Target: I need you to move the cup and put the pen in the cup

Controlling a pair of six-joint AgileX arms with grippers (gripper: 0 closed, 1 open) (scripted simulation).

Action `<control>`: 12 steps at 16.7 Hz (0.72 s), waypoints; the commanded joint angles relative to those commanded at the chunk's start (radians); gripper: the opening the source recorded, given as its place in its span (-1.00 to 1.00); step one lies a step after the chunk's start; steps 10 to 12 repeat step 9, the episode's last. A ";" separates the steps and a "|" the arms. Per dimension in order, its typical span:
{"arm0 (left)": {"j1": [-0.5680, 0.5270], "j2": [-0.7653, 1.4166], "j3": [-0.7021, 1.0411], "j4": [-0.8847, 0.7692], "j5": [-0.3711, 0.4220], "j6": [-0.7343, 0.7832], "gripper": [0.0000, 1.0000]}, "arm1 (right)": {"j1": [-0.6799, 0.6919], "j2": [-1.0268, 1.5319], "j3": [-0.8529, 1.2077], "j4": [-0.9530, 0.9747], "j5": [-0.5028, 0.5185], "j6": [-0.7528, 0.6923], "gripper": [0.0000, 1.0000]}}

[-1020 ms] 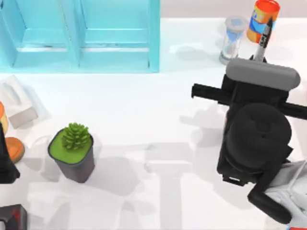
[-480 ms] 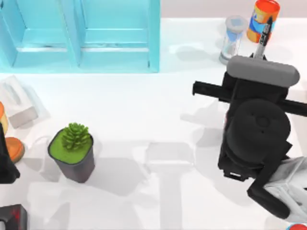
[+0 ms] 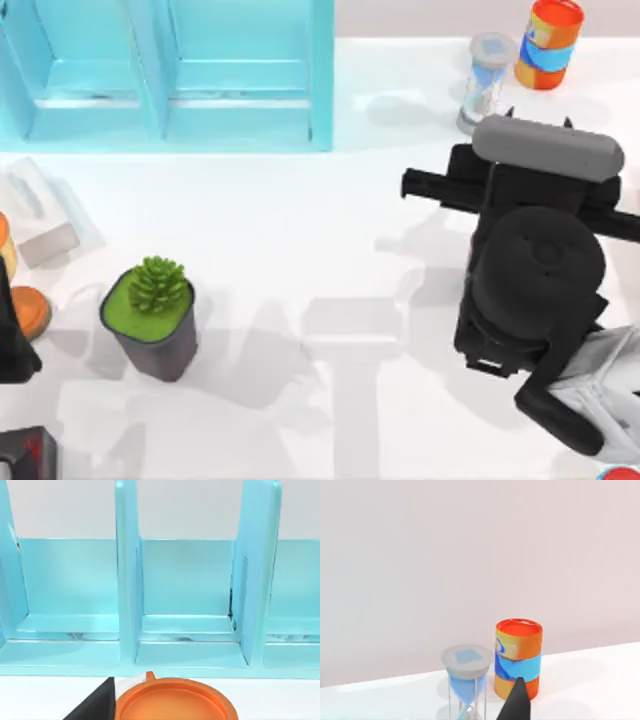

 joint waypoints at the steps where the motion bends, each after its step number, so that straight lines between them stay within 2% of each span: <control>1: 0.000 0.000 0.000 0.000 0.000 0.000 1.00 | 0.000 0.000 0.000 0.000 0.000 0.000 0.66; 3: 0.000 0.000 0.000 0.000 0.000 0.000 1.00 | 0.000 0.000 0.000 0.000 0.000 0.000 0.96; 4: 0.000 0.000 0.000 0.000 0.000 0.000 1.00 | 0.000 0.000 0.000 0.000 0.000 0.000 1.00; 12: 0.000 0.000 0.000 0.000 0.000 0.000 1.00 | 0.000 0.000 0.000 0.000 0.000 0.000 1.00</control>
